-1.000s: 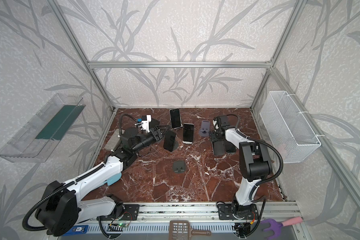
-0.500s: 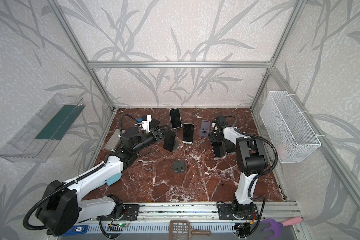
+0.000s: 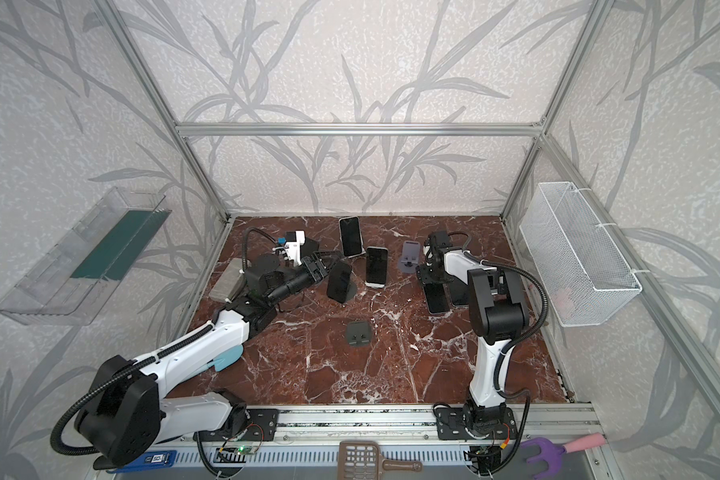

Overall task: Remove the phone from the phone stand
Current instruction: 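Lower the purple-edged phone flat beside the teal-edged phone with the right gripper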

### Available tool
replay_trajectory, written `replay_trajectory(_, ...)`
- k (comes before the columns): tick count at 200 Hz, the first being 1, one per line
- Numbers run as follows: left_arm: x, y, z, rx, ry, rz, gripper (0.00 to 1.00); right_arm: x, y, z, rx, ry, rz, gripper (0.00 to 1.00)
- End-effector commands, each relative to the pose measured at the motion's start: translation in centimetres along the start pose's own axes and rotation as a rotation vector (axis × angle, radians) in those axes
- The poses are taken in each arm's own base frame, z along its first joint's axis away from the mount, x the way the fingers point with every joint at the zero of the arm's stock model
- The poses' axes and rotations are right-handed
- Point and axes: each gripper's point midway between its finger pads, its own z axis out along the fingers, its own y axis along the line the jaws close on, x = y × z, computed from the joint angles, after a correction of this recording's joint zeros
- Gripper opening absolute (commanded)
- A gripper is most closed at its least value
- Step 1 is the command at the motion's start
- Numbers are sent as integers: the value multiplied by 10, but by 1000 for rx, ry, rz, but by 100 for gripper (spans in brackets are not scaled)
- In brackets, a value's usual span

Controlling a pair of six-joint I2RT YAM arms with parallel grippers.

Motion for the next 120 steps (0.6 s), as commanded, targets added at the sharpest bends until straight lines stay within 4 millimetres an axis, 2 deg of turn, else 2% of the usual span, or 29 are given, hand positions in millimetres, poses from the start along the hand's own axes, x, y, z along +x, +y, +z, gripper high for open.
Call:
replay_trajectory(1, -1, -11, 1, 46, -1, -1, 70, -3, -6, 7, 22, 17, 18, 71)
replay_trajectory(120, -1, -12, 2, 50, 4, -16, 70, 1, -15, 19, 73, 69, 31, 73)
